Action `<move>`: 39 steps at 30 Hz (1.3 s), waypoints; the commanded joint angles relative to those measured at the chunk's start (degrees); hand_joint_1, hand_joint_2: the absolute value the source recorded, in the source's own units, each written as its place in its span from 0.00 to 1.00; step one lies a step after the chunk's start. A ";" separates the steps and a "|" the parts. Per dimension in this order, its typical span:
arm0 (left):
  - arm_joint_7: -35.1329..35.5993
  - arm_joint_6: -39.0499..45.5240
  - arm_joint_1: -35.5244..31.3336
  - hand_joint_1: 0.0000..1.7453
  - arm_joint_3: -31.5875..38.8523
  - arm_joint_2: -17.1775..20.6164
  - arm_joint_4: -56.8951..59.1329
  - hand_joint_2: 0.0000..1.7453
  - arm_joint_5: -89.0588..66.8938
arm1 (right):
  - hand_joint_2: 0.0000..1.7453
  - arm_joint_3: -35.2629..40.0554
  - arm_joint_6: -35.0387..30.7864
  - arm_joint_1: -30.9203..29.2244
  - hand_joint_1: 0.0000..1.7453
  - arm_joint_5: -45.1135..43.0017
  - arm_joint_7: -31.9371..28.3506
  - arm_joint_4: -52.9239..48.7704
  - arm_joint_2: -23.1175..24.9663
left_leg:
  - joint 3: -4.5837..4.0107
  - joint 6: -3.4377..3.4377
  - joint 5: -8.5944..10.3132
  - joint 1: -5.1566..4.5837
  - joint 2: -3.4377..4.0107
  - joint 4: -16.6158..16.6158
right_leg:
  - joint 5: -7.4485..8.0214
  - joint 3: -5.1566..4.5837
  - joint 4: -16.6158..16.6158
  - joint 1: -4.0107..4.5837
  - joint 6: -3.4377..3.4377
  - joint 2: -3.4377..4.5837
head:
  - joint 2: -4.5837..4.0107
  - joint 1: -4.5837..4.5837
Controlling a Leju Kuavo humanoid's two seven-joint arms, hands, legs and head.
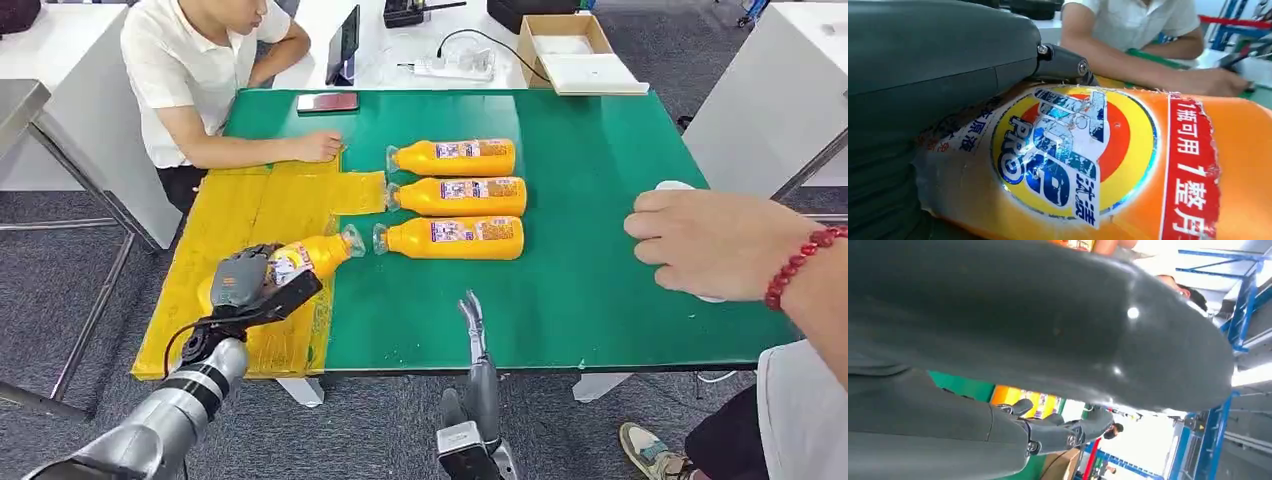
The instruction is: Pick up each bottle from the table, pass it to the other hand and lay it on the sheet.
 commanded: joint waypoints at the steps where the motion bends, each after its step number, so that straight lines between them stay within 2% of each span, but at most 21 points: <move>1: 1.51 -7.93 -3.33 0.23 -3.81 2.20 11.71 1.00 -2.66 | 0.00 -0.81 1.42 -1.07 0.00 -0.94 -1.82 1.28 0.43 | 0.18 -0.10 0.00 0.05 0.13 -0.08 | 0.02 0.15 -0.06 0.06 -0.12 0.04 | 0.00 0.02; 2: 1.22 -8.41 -3.43 0.00 -3.82 1.98 11.43 1.00 -2.65 | 0.00 -0.93 1.63 -1.12 0.00 -1.06 -1.82 1.46 0.49 | 0.20 -0.08 -0.01 0.03 0.18 -0.09 | 0.02 0.14 -0.03 0.05 -0.10 0.11 | 0.00 0.00; 5: -0.47 -10.88 -3.22 0.00 -3.73 1.51 10.00 1.00 -2.40 | 0.00 -1.26 1.72 -1.16 0.00 -0.88 -1.82 1.72 0.57 | 0.27 -0.08 0.00 0.02 0.15 -0.08 | 0.02 0.20 0.03 0.03 -0.09 0.08 | 0.00 0.00; 8: -5.05 -16.55 -2.06 0.00 -1.29 0.84 6.31 1.00 1.43 | 0.00 -1.83 2.35 -0.83 0.00 -0.66 -1.82 1.82 0.57 | 0.28 -0.12 0.06 0.03 0.08 -0.09 | 0.00 0.24 0.01 0.04 -0.10 0.00 | 0.00 0.00; 19: -5.05 -16.55 -2.06 0.00 -1.29 0.84 6.31 1.00 1.43 | 0.00 -1.83 2.35 -0.83 0.00 -0.66 -1.82 1.82 0.57 | 0.38 -0.14 0.06 0.03 0.06 -0.15 | 0.01 0.38 -0.04 0.03 -0.11 0.02 | 0.00 -0.02; 20: -7.46 -18.97 -1.57 0.00 0.19 0.58 5.22 1.00 3.93 | 0.00 -1.98 2.65 -0.77 0.00 -0.79 -1.82 1.95 0.58 | 0.35 -0.11 0.06 0.00 -0.03 -0.08 | -0.03 0.37 0.04 0.00 -0.07 -0.03 | 0.00 -0.02; 21: -11.59 -23.57 -0.38 0.00 2.07 0.50 2.67 1.00 8.13 | 0.00 -2.29 3.40 -0.79 0.00 -0.95 -1.82 2.23 0.64 | 0.37 -0.12 0.05 0.01 -0.01 -0.10 | -0.02 0.39 0.02 0.01 -0.09 -0.02 | 0.00 0.00; 22: -15.70 -29.06 5.86 0.00 4.05 2.40 -12.61 1.00 17.81 | 0.00 -2.60 3.49 -0.22 0.00 -1.24 -1.82 1.57 0.39 | 0.43 -0.13 0.07 0.02 -0.12 -0.11 | -0.03 0.49 0.00 0.02 -0.10 -0.08 | 0.00 0.00; 23: -15.70 -29.06 5.86 0.00 4.05 2.40 -12.61 1.00 17.81 | 0.00 -2.60 3.49 -0.22 0.00 -1.24 -1.82 1.57 0.39 | 0.40 -0.12 0.07 0.00 -0.18 -0.08 | -0.03 0.47 0.03 0.00 -0.10 -0.07 | 0.00 0.02; 25: -17.53 -26.54 10.47 0.00 6.36 2.05 -23.38 1.00 23.34 | 0.00 -2.99 3.07 0.53 0.00 -1.20 -1.82 1.18 0.30 | 0.51 -0.16 0.07 -0.01 -0.14 -0.13 | 0.00 0.56 -0.02 0.00 -0.14 0.01 | 0.00 0.00; 26: -20.66 -24.80 13.09 0.00 8.39 0.79 -29.07 1.00 27.73 | 0.00 -3.00 3.19 0.85 0.00 -1.04 -1.82 0.97 0.21 | 0.51 -0.16 0.05 0.04 -0.11 -0.12 | 0.00 0.55 -0.04 0.05 -0.14 0.04 | 0.00 0.00; 27: -23.00 -29.03 16.32 0.00 11.82 -1.86 -35.63 0.00 38.51 | 0.00 -3.00 3.75 1.23 0.00 -0.98 -1.82 0.71 0.14 | 0.45 -0.13 0.04 0.02 -0.18 -0.07 | -0.04 0.49 0.01 0.02 -0.10 -0.01 | 0.00 0.00; 30: -23.00 -29.03 16.32 0.00 11.82 -1.86 -35.63 0.00 38.51 | 0.00 -3.00 3.75 1.23 0.00 -0.98 -1.82 0.71 0.14 | 0.34 -0.13 0.02 0.03 -0.15 -0.02 | -0.09 0.36 0.05 0.04 -0.09 -0.10 | 0.00 0.00; 31: -25.00 -26.41 19.31 0.00 13.42 -3.88 -42.23 1.00 42.51 | 0.00 -2.73 3.32 1.36 0.00 -0.91 -1.82 0.70 0.15 | 0.25 -0.14 0.01 0.06 -0.03 0.01 | -0.08 0.26 0.05 0.06 -0.09 -0.07 | 0.00 -0.02; 33: -27.48 -24.92 20.67 0.00 13.63 -5.93 -47.04 1.00 47.74 | 0.00 -2.06 3.20 1.16 0.00 -0.99 -1.82 0.99 0.13 | 0.19 -0.12 0.00 0.03 -0.13 -0.04 | -0.12 0.23 0.02 0.05 -0.09 -0.15 | 0.00 0.04; 39: -28.62 -22.87 21.72 0.00 12.27 -5.80 -50.52 1.00 48.81 | 0.00 -1.35 2.94 0.73 0.00 -1.05 -1.82 1.27 0.05 | -0.12 -0.15 0.01 0.04 -0.13 -0.01 | -0.08 -0.06 0.04 0.05 -0.11 -0.11 | 0.00 0.02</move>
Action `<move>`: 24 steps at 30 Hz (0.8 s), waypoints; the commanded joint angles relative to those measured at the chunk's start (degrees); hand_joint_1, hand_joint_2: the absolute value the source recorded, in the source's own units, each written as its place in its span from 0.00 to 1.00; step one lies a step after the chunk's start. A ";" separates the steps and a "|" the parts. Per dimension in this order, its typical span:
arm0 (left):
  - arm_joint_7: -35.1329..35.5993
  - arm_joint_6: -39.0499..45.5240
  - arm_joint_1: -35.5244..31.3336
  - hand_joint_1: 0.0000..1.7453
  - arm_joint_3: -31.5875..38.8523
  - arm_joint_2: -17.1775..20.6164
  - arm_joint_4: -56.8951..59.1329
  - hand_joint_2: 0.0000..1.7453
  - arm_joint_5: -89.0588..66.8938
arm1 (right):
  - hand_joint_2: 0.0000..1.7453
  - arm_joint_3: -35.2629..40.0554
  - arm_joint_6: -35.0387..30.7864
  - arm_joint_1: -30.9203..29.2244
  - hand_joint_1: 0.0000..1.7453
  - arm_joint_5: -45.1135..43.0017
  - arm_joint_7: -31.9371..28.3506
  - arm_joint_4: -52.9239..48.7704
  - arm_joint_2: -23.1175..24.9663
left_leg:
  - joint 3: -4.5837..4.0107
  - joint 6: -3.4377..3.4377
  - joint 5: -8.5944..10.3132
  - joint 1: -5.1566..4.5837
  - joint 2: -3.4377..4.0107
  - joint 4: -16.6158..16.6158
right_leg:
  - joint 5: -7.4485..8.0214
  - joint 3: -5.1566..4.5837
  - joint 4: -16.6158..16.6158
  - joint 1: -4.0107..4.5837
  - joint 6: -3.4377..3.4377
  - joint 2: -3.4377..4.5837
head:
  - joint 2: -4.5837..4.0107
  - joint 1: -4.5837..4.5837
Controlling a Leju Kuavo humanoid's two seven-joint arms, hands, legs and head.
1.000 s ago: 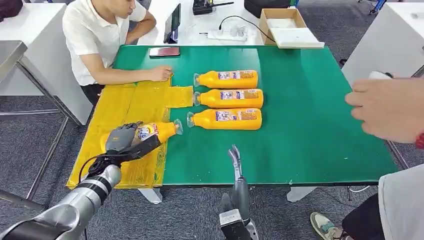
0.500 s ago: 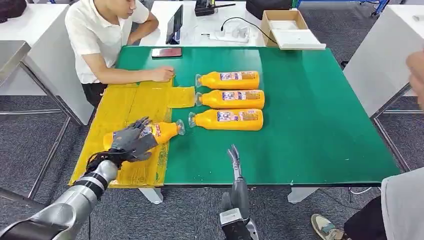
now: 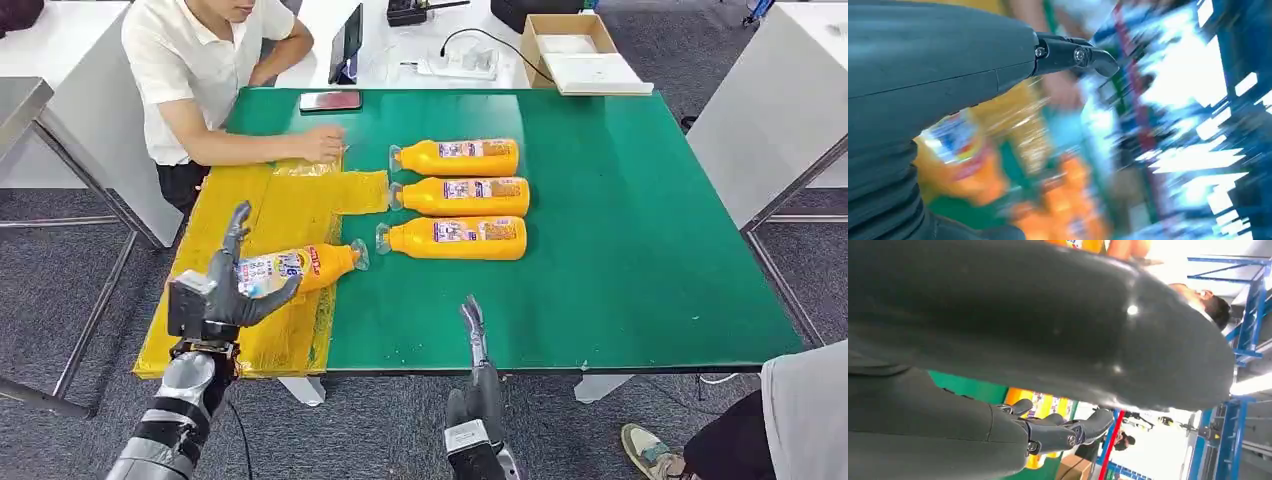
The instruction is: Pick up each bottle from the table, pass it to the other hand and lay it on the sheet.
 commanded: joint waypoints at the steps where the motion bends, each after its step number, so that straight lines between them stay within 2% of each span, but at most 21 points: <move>1: -1.96 2.21 4.02 0.00 3.18 -3.04 -13.13 1.00 2.31 | 0.00 0.90 -0.49 -0.88 0.00 -0.16 -1.82 1.37 -0.47 | 0.05 -0.04 -0.03 0.02 0.05 -0.03 | -0.02 0.05 -0.02 0.03 -0.06 -0.01 | 0.00 -0.02; 5: -5.63 5.95 5.48 0.00 1.99 -3.11 -17.57 1.00 1.87 | 0.00 1.42 -0.38 -1.54 0.00 -0.19 -1.82 1.60 -0.68 | 0.06 -0.07 -0.06 0.06 0.11 0.00 | -0.03 0.05 -0.02 0.08 -0.09 0.01 | 0.00 -0.02; 14: -4.66 6.81 5.84 0.00 1.41 -3.26 -17.78 1.00 4.28 | 0.00 1.84 -0.80 -2.57 0.00 1.06 -1.82 3.20 -1.36 | 0.10 -0.06 -0.06 0.07 0.08 -0.03 | -0.03 0.10 -0.07 0.08 -0.08 -0.02 | 0.00 -0.02; 16: -3.84 5.41 7.15 0.00 0.27 -4.15 -18.82 1.00 7.51 | 0.00 1.64 -4.76 -5.60 0.00 8.55 -1.82 10.12 -3.53 | 0.03 -0.02 -0.01 0.02 0.08 -0.06 | 0.01 0.03 -0.08 0.03 -0.03 0.02 | 0.00 -0.02; 18: -3.78 3.64 9.88 0.00 -1.87 -5.35 -21.15 1.00 10.29 | 0.00 -2.80 -11.00 -8.19 0.00 16.28 -0.63 14.43 -5.99 | 0.16 -0.01 0.00 0.03 0.09 -0.14 | 0.03 0.16 -0.18 0.03 -0.03 0.00 | 0.00 -0.02; 19: -3.92 3.75 12.51 0.00 -3.68 -5.88 -23.29 1.00 10.86 | 0.00 -7.68 -11.72 -9.74 0.00 19.75 1.82 16.45 -7.35 | 0.07 -0.01 0.00 0.03 0.07 -0.09 | 0.02 0.08 -0.12 0.03 -0.03 0.00 | 0.00 -0.02; 20: -4.01 4.41 14.47 0.00 -5.45 -5.93 -24.68 1.00 11.18 | 0.00 -14.43 -11.72 -10.17 0.00 26.97 2.26 16.71 -7.53 | 0.25 0.01 0.00 0.02 0.12 -0.21 | 0.06 0.28 -0.30 0.03 -0.01 0.01 | 0.00 -0.04; 21: -4.51 5.19 16.96 0.00 -7.19 -6.10 -26.18 1.00 11.16 | 1.00 -19.12 -11.72 -11.83 0.00 33.50 4.86 18.73 -8.77 | 0.20 0.01 -0.01 0.02 0.04 -0.15 | 0.02 0.25 -0.22 0.03 -0.02 -0.07 | 0.00 -0.02; 22: -5.15 6.59 18.47 0.00 -8.08 -6.18 -26.99 1.00 10.78 | 1.00 -20.95 -11.72 -12.69 0.00 36.25 5.52 19.55 -9.91 | 0.12 0.03 0.01 -0.05 0.06 -0.14 | 0.03 0.13 -0.18 -0.04 0.01 -0.03 | 0.00 -0.02; 24: -5.63 8.71 21.11 0.00 -10.09 -5.86 -28.14 1.00 10.01 | 1.00 -22.91 -10.89 -14.52 0.00 43.32 10.66 22.73 -12.12 | 0.13 0.05 -0.01 -0.14 0.10 -0.13 | 0.02 0.12 -0.16 -0.10 0.02 0.01 | 0.00 -0.02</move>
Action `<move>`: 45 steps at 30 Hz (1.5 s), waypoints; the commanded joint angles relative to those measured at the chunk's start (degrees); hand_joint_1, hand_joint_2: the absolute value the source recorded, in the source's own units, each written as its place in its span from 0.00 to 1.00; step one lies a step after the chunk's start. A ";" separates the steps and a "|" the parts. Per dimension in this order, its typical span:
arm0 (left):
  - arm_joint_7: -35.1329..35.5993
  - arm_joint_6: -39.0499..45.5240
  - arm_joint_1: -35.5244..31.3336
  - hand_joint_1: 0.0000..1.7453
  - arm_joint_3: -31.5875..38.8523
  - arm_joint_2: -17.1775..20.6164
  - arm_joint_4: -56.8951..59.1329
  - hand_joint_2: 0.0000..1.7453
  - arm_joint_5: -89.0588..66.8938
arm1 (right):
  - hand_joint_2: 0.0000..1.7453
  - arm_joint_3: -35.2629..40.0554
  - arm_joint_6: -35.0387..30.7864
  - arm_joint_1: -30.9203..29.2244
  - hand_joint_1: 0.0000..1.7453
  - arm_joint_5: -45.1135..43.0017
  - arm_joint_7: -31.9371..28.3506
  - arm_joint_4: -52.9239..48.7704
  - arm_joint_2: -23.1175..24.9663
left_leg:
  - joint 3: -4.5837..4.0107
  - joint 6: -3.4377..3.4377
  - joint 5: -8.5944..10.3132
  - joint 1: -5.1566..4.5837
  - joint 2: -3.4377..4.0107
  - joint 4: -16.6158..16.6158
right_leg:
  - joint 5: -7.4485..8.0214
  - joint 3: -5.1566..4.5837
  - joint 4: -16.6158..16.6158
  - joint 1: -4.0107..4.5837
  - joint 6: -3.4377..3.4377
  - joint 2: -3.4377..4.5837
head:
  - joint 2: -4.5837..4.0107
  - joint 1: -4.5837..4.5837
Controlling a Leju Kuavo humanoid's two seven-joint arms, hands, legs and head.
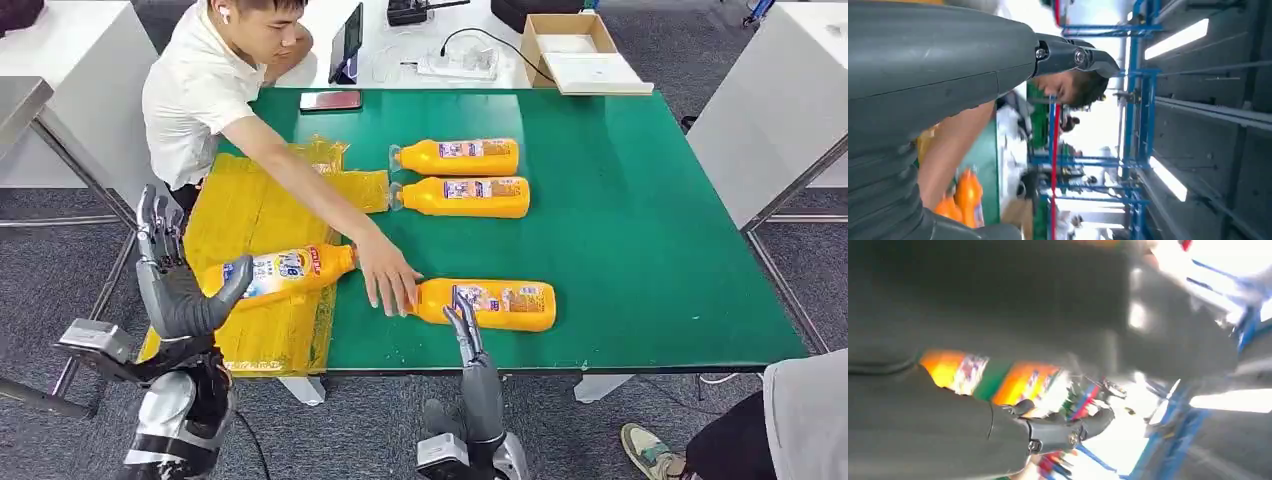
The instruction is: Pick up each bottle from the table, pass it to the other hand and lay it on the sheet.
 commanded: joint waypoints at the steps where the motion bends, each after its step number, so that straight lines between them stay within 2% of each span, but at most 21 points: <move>1: -2.23 5.53 12.41 0.00 -10.08 -1.56 -7.89 1.00 -1.02 | 1.00 -21.42 -2.30 -10.64 0.00 26.37 11.57 18.06 -9.55 | 0.14 0.05 0.01 -0.15 0.00 -0.12 | 0.01 0.17 -0.13 -0.13 0.03 -0.05 | 0.00 0.02; 4: -2.56 7.08 13.05 0.00 -11.90 -0.98 -8.38 1.00 -3.18 | 1.00 -20.01 -0.89 -12.55 0.00 31.47 17.03 22.13 -10.56 | 0.15 0.07 -0.07 -0.16 0.01 -0.05 | -0.01 0.19 -0.12 -0.15 0.00 -0.04 | 0.00 0.04; 7: -2.54 7.09 12.76 0.00 -12.09 -1.07 -8.33 1.00 -3.30 | 1.00 -19.87 -1.12 -12.63 0.00 31.71 17.30 22.34 -10.28 | 0.07 0.10 -0.11 -0.15 0.04 -0.01 | 0.00 0.10 -0.10 -0.12 -0.02 -0.01 | 0.00 0.02; 12: -1.80 7.19 12.10 0.00 -13.96 -0.86 -7.33 1.00 -3.91 | 1.00 -18.10 -3.06 -16.18 0.00 36.69 22.53 27.39 -11.07 | 0.11 0.07 -0.12 -0.10 0.08 -0.01 | 0.00 0.11 -0.10 -0.07 -0.05 0.00 | 0.00 0.00; 19: -1.27 7.43 12.17 0.00 -13.97 -0.76 -6.84 1.00 -4.11 | 1.00 -17.16 -0.99 -18.36 0.00 40.12 27.38 29.77 -11.84 | 0.11 0.10 -0.11 -0.07 0.08 -0.02 | -0.01 0.12 -0.09 -0.04 -0.02 -0.01 | 0.00 0.00; 29: 0.29 4.80 9.46 0.00 -14.88 -1.14 -4.21 1.00 -2.07 | 1.00 -14.60 4.92 -26.81 0.00 42.16 29.73 41.56 -8.48 | 0.17 0.05 -0.11 -0.04 0.16 -0.02 | 0.02 0.18 -0.10 -0.01 -0.08 0.06 | 0.00 0.00; 39: 0.54 4.41 9.41 0.00 -15.11 -0.97 -4.18 1.00 -1.76 | 1.00 -14.18 5.29 -27.51 0.00 42.37 29.84 42.73 -8.51 | 0.26 0.07 -0.09 -0.05 0.08 -0.05 | -0.01 0.25 -0.11 -0.02 -0.05 -0.05 | 0.00 0.00; 41: 1.09 3.89 9.10 0.00 -15.08 -1.05 -3.81 1.00 -0.93 | 1.00 -14.25 7.82 -28.55 0.00 41.74 30.02 44.08 -8.12 | 0.31 0.05 -0.11 -0.04 0.10 -0.05 | -0.02 0.31 -0.12 0.00 -0.07 -0.05 | 0.00 0.00; 43: 1.46 3.42 8.60 0.00 -15.08 -1.06 -3.22 1.00 -0.44 | 1.00 -13.76 13.63 -29.86 0.00 40.93 30.67 45.66 -8.04 | 0.18 0.09 -0.07 -0.08 0.09 -0.03 | 0.02 0.17 -0.08 -0.05 -0.02 -0.02 | 0.00 0.00; 44: 2.04 2.40 8.17 0.00 -15.12 -1.06 -2.72 1.00 0.55 | 1.00 -13.53 17.16 -30.46 0.98 40.12 30.56 46.35 -8.26 | 0.30 0.05 -0.08 -0.06 0.12 -0.06 | 0.01 0.28 -0.12 -0.02 -0.07 -0.02 | 0.00 0.00; 45: 2.63 1.56 7.81 0.00 -15.20 -1.06 -2.21 1.00 1.22 | 1.00 -13.35 19.72 -30.79 1.00 39.36 30.62 46.76 -8.44 | 0.25 0.07 -0.06 -0.07 0.11 -0.05 | 0.02 0.23 -0.10 -0.04 -0.05 -0.03 | 0.00 0.00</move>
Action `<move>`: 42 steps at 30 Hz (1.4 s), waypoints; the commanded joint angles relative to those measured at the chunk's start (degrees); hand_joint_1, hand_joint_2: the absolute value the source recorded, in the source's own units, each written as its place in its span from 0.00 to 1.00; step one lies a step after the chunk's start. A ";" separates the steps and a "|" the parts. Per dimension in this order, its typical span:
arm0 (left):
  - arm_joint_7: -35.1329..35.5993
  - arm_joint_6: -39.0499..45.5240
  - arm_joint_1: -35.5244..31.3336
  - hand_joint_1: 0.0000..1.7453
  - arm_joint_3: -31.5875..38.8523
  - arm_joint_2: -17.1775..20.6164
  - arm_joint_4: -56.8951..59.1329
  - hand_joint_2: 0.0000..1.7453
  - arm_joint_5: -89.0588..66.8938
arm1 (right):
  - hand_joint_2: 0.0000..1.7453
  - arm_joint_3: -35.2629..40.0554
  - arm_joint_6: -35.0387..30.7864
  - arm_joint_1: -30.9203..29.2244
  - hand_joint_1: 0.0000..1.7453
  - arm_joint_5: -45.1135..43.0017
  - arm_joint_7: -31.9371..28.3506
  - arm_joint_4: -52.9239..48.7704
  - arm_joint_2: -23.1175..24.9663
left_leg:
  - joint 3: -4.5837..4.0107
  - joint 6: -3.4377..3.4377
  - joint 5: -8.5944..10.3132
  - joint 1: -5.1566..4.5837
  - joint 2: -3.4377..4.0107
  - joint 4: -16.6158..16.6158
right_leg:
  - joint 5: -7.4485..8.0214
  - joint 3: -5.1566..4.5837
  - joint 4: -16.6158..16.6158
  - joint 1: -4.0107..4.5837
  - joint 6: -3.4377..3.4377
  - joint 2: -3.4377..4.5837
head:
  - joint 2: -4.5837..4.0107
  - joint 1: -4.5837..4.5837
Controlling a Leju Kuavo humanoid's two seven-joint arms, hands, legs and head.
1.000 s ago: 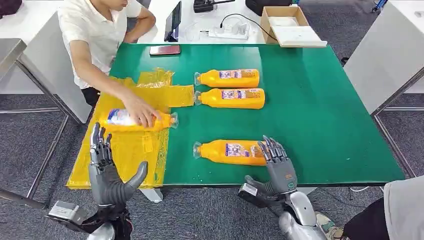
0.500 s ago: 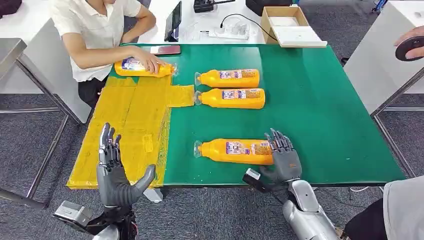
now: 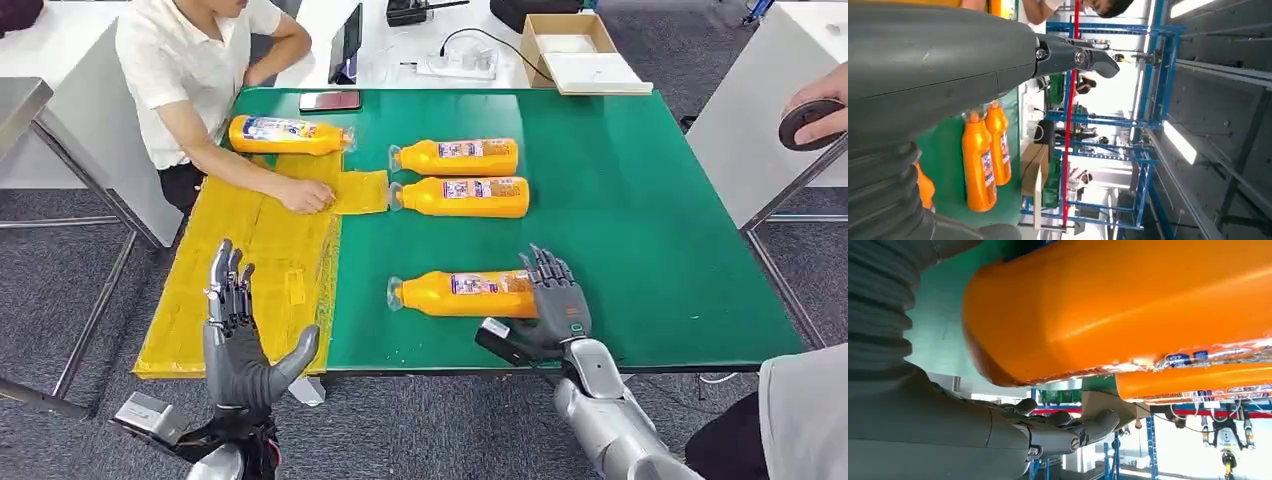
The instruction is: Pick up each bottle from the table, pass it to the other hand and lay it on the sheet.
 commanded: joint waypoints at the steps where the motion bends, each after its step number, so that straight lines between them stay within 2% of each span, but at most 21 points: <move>1: 2.93 -3.38 -3.61 0.00 -1.24 0.73 6.01 1.00 3.34 | 1.00 2.93 15.64 -5.31 1.00 -3.31 0.91 10.59 0.56 | 0.14 -0.06 0.01 0.02 0.02 -0.05 | 0.00 0.14 -0.05 0.03 -0.07 -0.05 | 0.00 0.00; 4: 10.69 -1.60 -5.91 0.00 -2.60 1.93 11.24 1.00 -0.11 | 1.00 2.18 20.16 -3.73 1.00 -5.93 1.40 10.79 -0.55 | 0.27 -0.07 0.02 0.03 -0.04 -0.07 | -0.01 0.27 -0.09 0.05 -0.08 -0.13 | 0.00 0.00; 7: 13.43 -0.22 -8.15 0.00 -2.74 1.73 17.40 1.00 -1.70 | 1.00 0.34 20.88 -1.66 1.00 -9.53 -0.33 10.73 -1.13 | 0.71 -0.07 0.04 0.04 -0.15 -0.17 | -0.01 0.67 -0.23 0.07 -0.07 -0.29 | 0.00 0.00; 10: 12.72 0.62 -8.94 0.00 -3.10 1.78 18.70 1.00 -3.01 | 1.00 -4.00 23.29 -0.43 1.00 -16.52 -6.07 9.74 -0.18 | 0.93 -0.08 -0.03 0.04 -0.20 -0.14 | -0.04 0.84 -0.23 0.08 -0.10 -0.32 | 0.00 0.02; 12: 12.72 0.51 -8.67 0.00 -3.21 1.98 17.95 1.00 -3.02 | 1.00 -5.01 20.02 0.13 1.00 -18.75 -8.10 8.52 0.50 | 0.96 -0.10 0.00 0.07 -0.24 -0.16 | -0.02 0.84 -0.28 0.11 -0.13 -0.38 | 0.00 0.02; 17: 12.73 0.53 -8.34 0.00 -3.20 2.09 17.39 1.00 -3.01 | 1.00 -4.85 20.09 -0.08 1.00 -18.79 -7.76 8.37 0.83 | 1.04 -0.11 -0.03 0.09 -0.04 -0.18 | -0.01 1.01 -0.27 0.13 -0.15 -0.19 | 0.00 0.00; 21: 13.34 1.17 -7.85 0.00 -3.14 2.27 17.17 1.00 -2.96 | 1.00 -5.71 17.53 1.20 1.00 -23.09 -13.23 5.10 1.92 | 1.03 -0.09 -0.04 0.08 -0.06 -0.14 | -0.02 0.98 -0.22 0.14 -0.12 -0.19 | 0.00 0.00; 25: 14.04 0.95 -7.05 0.00 -2.71 2.10 16.81 1.00 -1.55 | 1.00 -4.87 16.18 4.70 1.00 -27.67 -19.52 -1.87 3.06 | 0.95 -0.08 -0.07 0.08 0.03 -0.11 | -0.02 0.92 -0.18 0.14 -0.11 -0.10 | 0.00 0.00; 28: 15.20 2.82 -5.71 0.00 -1.67 1.20 15.89 1.00 0.89 | 1.00 -5.32 14.19 9.33 1.00 -34.26 -22.73 -13.20 5.45 | 0.89 -0.07 -0.09 0.07 0.07 -0.08 | -0.03 0.84 -0.13 0.12 -0.11 -0.04 | 0.00 0.00; 32: 17.92 1.32 -4.30 0.00 -3.18 1.46 15.85 1.00 6.88 | 1.00 -1.68 12.59 16.15 1.00 -40.50 -21.45 -32.44 8.09 | 0.69 -0.17 -0.14 0.12 0.19 -0.11 | -0.07 0.66 -0.11 0.17 -0.22 0.00 | 0.00 0.00; 35: 17.87 1.29 -4.28 0.00 -3.49 1.60 15.94 1.00 7.13 | 1.00 -0.80 12.22 16.50 1.00 -40.78 -20.55 -33.78 8.07 | 0.45 -0.12 -0.14 0.07 0.17 -0.03 | -0.08 0.40 0.00 0.11 -0.14 0.06 | 0.00 0.00; 38: 18.06 1.05 -4.87 0.00 -4.53 1.94 16.36 1.00 7.97 | 1.00 1.18 10.40 16.94 1.00 -43.94 -23.95 -37.05 9.54 | 0.32 -0.11 -0.14 0.10 0.08 -0.04 | -0.10 0.34 -0.01 0.12 -0.13 0.04 | 0.00 0.00; 42: 17.66 1.53 -5.85 0.00 -5.31 2.07 17.34 1.00 7.62 | 1.00 4.67 10.21 16.68 1.00 -44.44 -22.91 -37.93 10.36 | 0.11 -0.07 -0.07 0.07 0.00 -0.02 | -0.05 0.14 0.01 0.08 -0.08 0.02 | 0.00 0.02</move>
